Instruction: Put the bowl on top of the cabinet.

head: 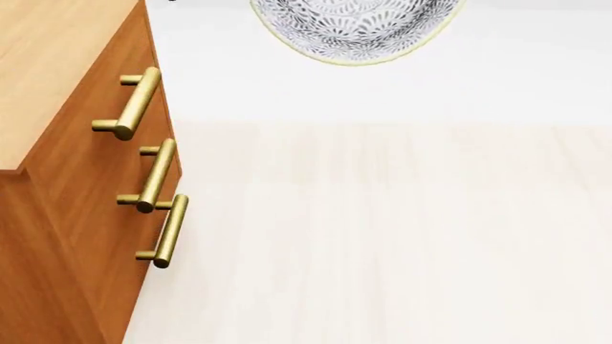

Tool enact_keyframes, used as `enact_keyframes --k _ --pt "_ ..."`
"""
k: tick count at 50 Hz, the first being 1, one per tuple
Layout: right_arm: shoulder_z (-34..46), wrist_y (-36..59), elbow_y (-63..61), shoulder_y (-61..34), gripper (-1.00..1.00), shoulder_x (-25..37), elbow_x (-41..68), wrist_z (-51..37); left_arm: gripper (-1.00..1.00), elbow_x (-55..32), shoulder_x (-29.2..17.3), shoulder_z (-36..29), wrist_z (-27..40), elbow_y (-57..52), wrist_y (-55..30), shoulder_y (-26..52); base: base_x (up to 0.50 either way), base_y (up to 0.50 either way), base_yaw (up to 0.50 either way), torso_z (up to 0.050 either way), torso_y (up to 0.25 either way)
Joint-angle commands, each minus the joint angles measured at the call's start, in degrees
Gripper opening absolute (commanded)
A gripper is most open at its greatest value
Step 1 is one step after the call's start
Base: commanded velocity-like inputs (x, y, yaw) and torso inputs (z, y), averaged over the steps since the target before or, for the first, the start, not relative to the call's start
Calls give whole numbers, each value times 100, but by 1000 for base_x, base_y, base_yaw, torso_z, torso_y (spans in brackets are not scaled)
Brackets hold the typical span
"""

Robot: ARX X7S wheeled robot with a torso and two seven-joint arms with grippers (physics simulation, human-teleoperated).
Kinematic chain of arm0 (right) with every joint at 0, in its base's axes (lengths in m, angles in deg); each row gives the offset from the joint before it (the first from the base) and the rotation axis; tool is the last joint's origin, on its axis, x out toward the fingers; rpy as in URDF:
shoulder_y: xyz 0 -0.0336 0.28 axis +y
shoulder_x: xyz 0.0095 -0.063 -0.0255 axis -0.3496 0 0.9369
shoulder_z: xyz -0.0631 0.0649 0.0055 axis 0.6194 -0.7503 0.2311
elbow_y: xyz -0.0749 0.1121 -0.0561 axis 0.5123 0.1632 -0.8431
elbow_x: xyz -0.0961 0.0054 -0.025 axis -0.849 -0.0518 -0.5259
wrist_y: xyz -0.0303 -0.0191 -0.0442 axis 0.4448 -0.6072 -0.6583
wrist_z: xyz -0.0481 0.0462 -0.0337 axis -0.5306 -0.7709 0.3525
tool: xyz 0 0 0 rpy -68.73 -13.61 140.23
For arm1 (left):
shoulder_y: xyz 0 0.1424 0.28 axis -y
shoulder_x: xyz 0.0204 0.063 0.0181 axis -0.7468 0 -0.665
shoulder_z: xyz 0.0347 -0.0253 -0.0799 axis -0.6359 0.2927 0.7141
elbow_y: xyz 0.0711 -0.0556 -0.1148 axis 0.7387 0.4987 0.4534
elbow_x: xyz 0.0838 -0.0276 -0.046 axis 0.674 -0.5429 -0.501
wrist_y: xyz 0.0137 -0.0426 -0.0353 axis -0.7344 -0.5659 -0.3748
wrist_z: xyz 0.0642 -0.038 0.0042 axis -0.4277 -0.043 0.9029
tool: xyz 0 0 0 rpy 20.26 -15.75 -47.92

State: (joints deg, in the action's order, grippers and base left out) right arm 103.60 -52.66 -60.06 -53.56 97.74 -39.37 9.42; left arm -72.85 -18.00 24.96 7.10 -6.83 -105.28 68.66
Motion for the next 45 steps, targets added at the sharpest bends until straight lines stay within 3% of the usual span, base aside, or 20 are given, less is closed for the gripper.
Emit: enact_keyframes --k 1,8,12,15,21,24,28,33,45 --pt "128 -35 39 17 100 -98 38 82 -100 -617 -184 -105 -86 1086 783 155 0 0 0 0 0" --pt "180 -60 221 -83 100 -178 180 160 -100 -124 -230 665 82 1086 810 25 0 0 0 0 0" --pt "92 -146 209 49 100 -147 104 47 -100 720 -242 1602 296 1086 913 2 0 0 0 0 2" --pt "6 -253 183 209 100 -107 20 -66 -100 1774 -219 2667 248 1086 747 20 0 0 0 0 0" --pt "-133 -292 83 442 100 -39 -106 -249 -100 4391 -150 5540 -110 1085 383 88 0 0 0 2 0" --pt "-159 -337 130 476 100 -37 -76 -278 -100 5596 -146 6822 -160 1086 430 136 0 0 0 0 0" --pt "-172 -419 190 518 100 -45 -73 -293 -100 6550 -197 8028 -69 1086 980 128 0 0 0 0 0" --pt "-219 -521 196 623 100 -23 -108 -343 -100 7165 -236 8678 -107 1086 1138 232 0 0 0 0 2" --pt "-225 -588 214 663 100 -36 -125 -337 -100 7703 -325 9157 386 1085 1828 263 0 0 0 0 0"
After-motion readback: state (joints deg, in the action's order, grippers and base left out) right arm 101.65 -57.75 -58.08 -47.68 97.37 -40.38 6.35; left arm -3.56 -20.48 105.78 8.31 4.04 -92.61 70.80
